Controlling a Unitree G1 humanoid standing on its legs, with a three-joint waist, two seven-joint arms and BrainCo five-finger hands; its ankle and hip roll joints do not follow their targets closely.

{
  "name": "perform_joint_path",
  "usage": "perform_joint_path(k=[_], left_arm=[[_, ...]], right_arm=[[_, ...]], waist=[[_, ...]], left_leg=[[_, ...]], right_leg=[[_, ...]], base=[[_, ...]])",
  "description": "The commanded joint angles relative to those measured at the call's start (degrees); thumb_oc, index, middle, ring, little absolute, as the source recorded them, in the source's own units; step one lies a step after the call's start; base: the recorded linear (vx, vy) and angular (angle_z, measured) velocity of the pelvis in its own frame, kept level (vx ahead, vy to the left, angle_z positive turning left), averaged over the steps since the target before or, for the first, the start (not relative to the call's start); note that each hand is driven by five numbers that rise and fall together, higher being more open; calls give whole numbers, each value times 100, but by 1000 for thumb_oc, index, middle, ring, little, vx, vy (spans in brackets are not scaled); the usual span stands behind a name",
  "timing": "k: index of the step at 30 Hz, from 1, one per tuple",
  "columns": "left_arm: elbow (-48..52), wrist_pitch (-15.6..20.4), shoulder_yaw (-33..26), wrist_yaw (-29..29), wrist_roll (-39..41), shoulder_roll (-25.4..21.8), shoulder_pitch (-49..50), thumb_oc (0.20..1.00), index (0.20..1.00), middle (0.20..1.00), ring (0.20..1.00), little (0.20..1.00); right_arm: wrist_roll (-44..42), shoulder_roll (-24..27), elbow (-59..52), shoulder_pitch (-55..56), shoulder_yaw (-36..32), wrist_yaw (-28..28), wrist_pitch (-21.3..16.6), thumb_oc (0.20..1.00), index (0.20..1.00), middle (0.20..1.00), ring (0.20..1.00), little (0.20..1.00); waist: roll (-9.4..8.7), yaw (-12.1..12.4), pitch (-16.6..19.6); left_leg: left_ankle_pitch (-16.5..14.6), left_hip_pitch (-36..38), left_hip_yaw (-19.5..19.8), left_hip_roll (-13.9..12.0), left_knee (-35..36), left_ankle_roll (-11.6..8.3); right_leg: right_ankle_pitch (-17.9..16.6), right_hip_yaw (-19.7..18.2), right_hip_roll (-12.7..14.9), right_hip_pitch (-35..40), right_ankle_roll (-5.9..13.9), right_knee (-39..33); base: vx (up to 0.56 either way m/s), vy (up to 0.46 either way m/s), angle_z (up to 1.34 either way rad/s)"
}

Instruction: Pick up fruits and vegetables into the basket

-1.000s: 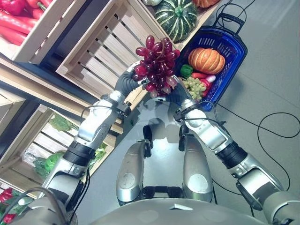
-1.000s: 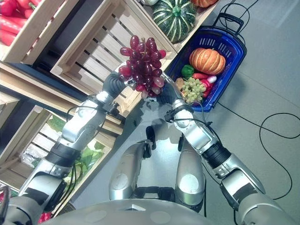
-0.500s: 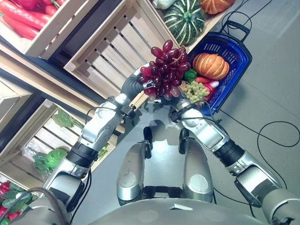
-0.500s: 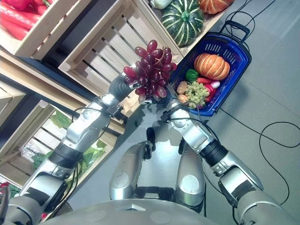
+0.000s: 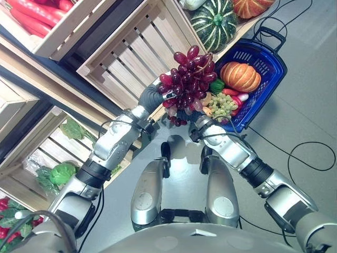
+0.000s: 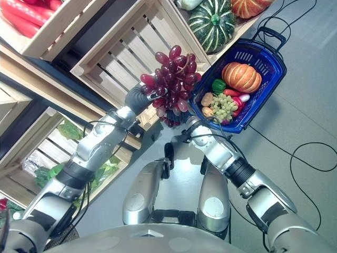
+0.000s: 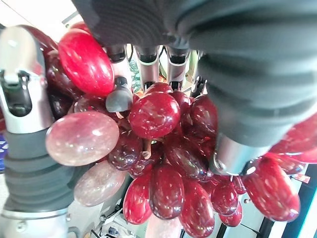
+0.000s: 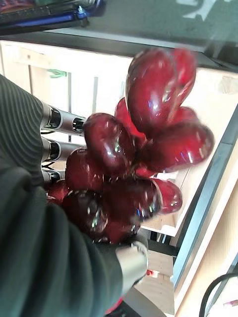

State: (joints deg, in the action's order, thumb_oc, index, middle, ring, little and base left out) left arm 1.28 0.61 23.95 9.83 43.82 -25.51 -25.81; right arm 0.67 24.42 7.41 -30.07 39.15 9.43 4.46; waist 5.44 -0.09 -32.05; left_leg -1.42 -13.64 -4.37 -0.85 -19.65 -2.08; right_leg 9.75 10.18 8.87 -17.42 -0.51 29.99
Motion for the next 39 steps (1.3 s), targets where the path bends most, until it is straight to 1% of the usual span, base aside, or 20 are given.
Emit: perform_joint_path(k=[1, 4, 9, 10, 11, 13, 17, 19, 20, 22, 23, 24, 25, 27, 28, 29, 33, 35, 36, 39], left_arm=[[769, 395, 417, 242, 187, 347, -32, 200, 200, 200, 200, 200], [754, 450, 403, 237, 169, 362, -12, 200, 200, 200, 200, 200], [745, 64, 472, 537, 9, 350, 33, 200, 200, 200, 200, 200], [736, 47, 509, 509, -41, 342, 20, 784, 784, 784, 784, 784], [724, 24, 525, 626, -121, 333, 5, 1000, 1000, 1000, 1000, 1000], [785, 58, 524, 752, -469, 304, 10, 1000, 1000, 1000, 1000, 1000], [833, 406, 540, 712, -1222, 147, -64, 1000, 1000, 1000, 1000, 1000], [922, 870, 447, 300, -2194, -24, -143, 1000, 1000, 1000, 1000, 1000], [995, 984, 384, 152, -2601, -154, -221, 1000, 1000, 1000, 1000, 1000], [1126, 1038, 123, -130, -3054, -391, -323, 1000, 1000, 1000, 1000, 1000], [1253, 1220, -127, -311, -3333, -595, -324, 1000, 1000, 1000, 1000, 1000], [1267, 1240, -146, -339, -3363, -611, -322, 1000, 1000, 1000, 1000, 1000], [1349, 1351, -295, -521, -3423, -737, -293, 1000, 1000, 1000, 1000, 1000], [1514, 1641, -729, -588, -3498, -904, -62, 1000, 1000, 1000, 1000, 1000], [1527, 1664, -758, -598, -3478, -917, -42, 1000, 1000, 1000, 1000, 1000], [1555, 1871, -932, -579, -3396, -932, 112, 1000, 1000, 1000, 1000, 1000], [1571, 2157, -1202, -373, -3115, -906, 405, 1000, 1000, 1000, 1000, 1000], [1562, 2193, -1282, -137, -2760, -873, 573, 1000, 1000, 1000, 1000, 1000], [1550, 2060, -1305, 93, -2509, -816, 676, 1000, 1000, 1000, 1000, 1000], [1514, 1934, -1292, 228, -2335, -760, 864, 1000, 1000, 1000, 1000, 1000]], right_arm=[[-256, -554, -442, -550, 4, 2, -831, 200, 200, 200, 200, 200], [-390, -554, -428, -491, -51, -11, -920, 200, 200, 200, 200, 200], [-585, -488, -482, -323, -189, 26, -1062, 200, 200, 200, 200, 200], [-619, -465, -493, -311, -203, 57, -1090, 200, 200, 200, 200, 200], [-611, -446, -526, -288, -239, 80, -1102, 200, 200, 200, 200, 200], [-538, -373, -560, -224, -334, 111, -1189, 200, 200, 200, 200, 200], [-509, -230, -625, -199, -470, 212, -1225, 200, 200, 200, 200, 200], [-494, -133, -681, -141, -620, 295, -1263, 200, 200, 200, 200, 200], [-515, -70, -704, -145, -713, 343, -1280, 200, 200, 200, 200, 200], [-567, 77, -815, -74, -1004, 375, -1314, 200, 200, 200, 200, 200], [-626, 237, -967, 68, -1296, 358, -1375, 200, 200, 200, 200, 200], [-622, 249, -985, 81, -1321, 365, -1378, 200, 200, 200, 200, 200], [-629, 332, -1038, 163, -1477, 401, -1430, 200, 200, 200, 200, 200], [-763, 497, -1256, 437, -2011, 327, -1580, 200, 200, 200, 200, 200], [-768, 508, -1274, 462, -2052, 329, -1588, 200, 200, 200, 200, 200], [-790, 561, -1319, 568, -2302, 335, -1683, 200, 200, 200, 200, 200], [-918, 627, -1288, 729, -2783, 323, -1914, 200, 200, 200, 200, 200], [-976, 710, -1230, 790, -3046, 372, -1990, 200, 200, 200, 200, 200], [-1059, 761, -1170, 815, -3211, 403, -2017, 200, 200, 200, 200, 200], [-1238, 877, -1002, 818, -3461, 347, -2056, 200, 200, 200, 200, 200]], waist=[[-191, -75, 226], [-193, -84, 226], [-185, -139, 226], [-183, -154, 226], [-184, -175, 226], [-169, -205, 226], [-127, -248, 226], [-109, -259, 226], [-105, -261, 226], [-107, -263, 226], [-104, -261, 226], [-104, -261, 236], [-105, -256, 249], [-110, -247, 246], [-112, -246, 256], [-122, -237, 252], [-152, -219, 226], [-173, -217, 226], [-185, -216, 226], [-187, -217, 226]], left_leg=[[-891, 80, -380, 364, -436, 482], [-885, 77, -382, 351, -439, 476], [-853, 96, -404, 320, -404, 458], [-848, 94, -414, 315, -403, 456], [-857, 99, -418, 312, -402, 459], [-839, 110, -428, 303, -383, 447], [-831, 156, -435, 301, -357, 438], [-865, 200, -439, 294, -361, 427], [-832, 194, -437, 295, -346, 418], [-818, 205, -431, 290, -341, 397], [-851, 227, -433, 285, -353, 389], [-818, 214, -433, 287, -332, 390], [-810, 194, -432, 278, -340, 377], [-870, 175, -431, 250, -401, 365], [-836, 156, -430, 249, -387, 366], [-829, 128, -425, 231, -394, 364], [-906, 49, -427, 190, -506, 364], [-920, -50, -425, 165, -574, 361], [-934, -126, -430, 142, -628, 358], [-955, -326, -433, 110, -755, 358]], right_leg=[[-256, 7, -62, 285, 200, -553], [-259, 15, -67, 282, 188, -553], [-263, 14, -87, 275, 171, -551], [-267, 14, -88, 274, 170, -557], [-254, 7, -88, 267, 174, -542], [-256, 13, -98, 272, 159, -550], [-240, 9, -89, 297, 157, -547], [-183, 20, -88, 327, 157, -511], [-207, 22, -89, 326, 153, -531], [-192, 31, -101, 345, 144, -527], [-145, 49, -101, 367, 153, -504], [-177, 53, -103, 357, 149, -530], [-180, 61, -103, 345, 148, -525], [-114, 90, -99, 329, 162, -452], [-147, 95, -100, 316, 157, -473], [-155, 113, -104, 287, 160, -458], [-86, 145, -123, 217, 160, -337], [-69, 156, -143, 133, 155, -272], [-59, 171, -150, 60, 148, -226], [-38, 199, -153, -121, 127, -106]], base=[[0, 0, 0], [0, 0, 0], [0, 0, 0], [0, 0, 0], [0, 0, 0], [0, 0, 0], [0, 0, 0], [0, 0, 0], [0, 0, 0], [22, -19, -1], [28, -32, -1], [24, -37, 0], [7, -34, 0], [20, -63, 1], [5, -82, 2], [-12, -62, 3], [1, -82, 5], [-2, -112, 6], [-12, -93, 5], [-23, -75, 6]])
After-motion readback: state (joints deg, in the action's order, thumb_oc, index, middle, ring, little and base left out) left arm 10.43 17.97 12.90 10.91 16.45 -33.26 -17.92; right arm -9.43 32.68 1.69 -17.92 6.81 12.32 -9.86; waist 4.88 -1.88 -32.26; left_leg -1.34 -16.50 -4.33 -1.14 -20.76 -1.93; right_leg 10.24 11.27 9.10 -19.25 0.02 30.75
